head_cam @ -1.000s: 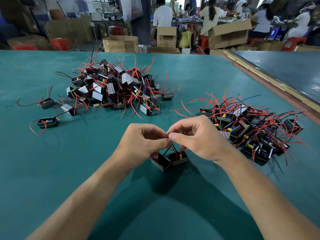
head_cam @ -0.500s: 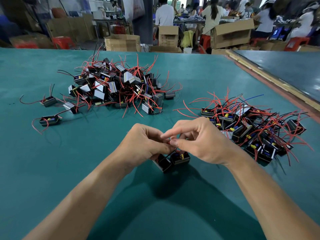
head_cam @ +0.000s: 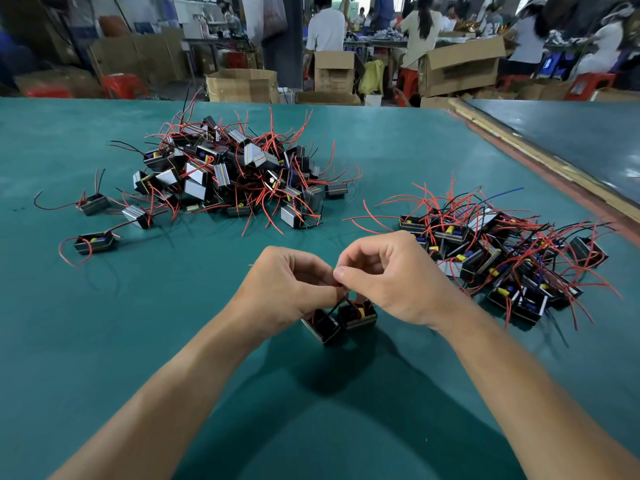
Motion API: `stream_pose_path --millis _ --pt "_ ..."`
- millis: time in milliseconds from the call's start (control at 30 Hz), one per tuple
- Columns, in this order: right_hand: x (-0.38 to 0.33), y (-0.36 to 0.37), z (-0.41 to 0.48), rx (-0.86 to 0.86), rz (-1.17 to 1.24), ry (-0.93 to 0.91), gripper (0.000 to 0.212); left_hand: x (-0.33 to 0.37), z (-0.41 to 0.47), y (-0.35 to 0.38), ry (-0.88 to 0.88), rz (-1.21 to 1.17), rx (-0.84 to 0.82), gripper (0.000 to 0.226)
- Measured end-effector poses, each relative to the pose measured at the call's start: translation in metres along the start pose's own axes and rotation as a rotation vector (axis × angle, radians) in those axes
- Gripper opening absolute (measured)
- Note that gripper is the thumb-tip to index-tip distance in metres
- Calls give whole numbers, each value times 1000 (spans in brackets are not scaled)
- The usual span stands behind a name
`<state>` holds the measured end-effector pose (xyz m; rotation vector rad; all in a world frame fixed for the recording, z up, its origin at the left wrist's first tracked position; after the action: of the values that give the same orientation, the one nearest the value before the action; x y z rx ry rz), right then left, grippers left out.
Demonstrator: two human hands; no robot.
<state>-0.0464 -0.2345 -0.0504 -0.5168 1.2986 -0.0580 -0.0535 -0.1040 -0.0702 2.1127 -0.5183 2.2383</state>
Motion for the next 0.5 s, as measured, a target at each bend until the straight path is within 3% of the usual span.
stream_pose_path --millis 233,500 --pt "0 -5 1 -10 4 7 15 2 0 1 30 -13 2 4" --pt "-6 -5 -1 -7 -7 -55 7 4 0 3 16 -35 -11 15"
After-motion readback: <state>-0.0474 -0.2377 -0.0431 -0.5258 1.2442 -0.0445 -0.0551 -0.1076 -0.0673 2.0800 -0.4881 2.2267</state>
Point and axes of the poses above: each hand's wrist, its own z-axis towards the middle knuckle, its own y-axis out of the palm, x = y × z, the point moved 8 cm from there along z, towards the middle knuckle, and after that the axes turned 3 degrees about y, right-handed, at the moved point
